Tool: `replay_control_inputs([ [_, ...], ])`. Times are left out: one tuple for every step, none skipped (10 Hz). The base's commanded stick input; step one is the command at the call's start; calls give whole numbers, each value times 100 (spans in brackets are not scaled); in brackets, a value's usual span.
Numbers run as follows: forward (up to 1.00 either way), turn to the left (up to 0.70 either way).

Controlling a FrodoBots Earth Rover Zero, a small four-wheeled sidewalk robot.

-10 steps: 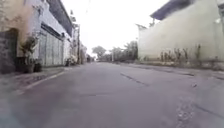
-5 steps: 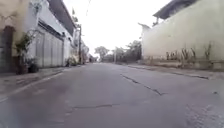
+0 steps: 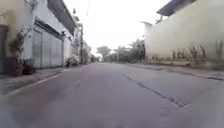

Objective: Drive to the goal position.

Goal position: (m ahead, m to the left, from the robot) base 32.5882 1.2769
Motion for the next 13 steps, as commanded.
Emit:
replay_control_inputs([
  [100,7],
  [100,7],
  [100,7],
  [100,7],
  [100,7],
  [100,7],
  [100,7],
  [100,7],
  [100,7],
  [100,7],
  [100,7],
  [100,7],
  [100,7],
])
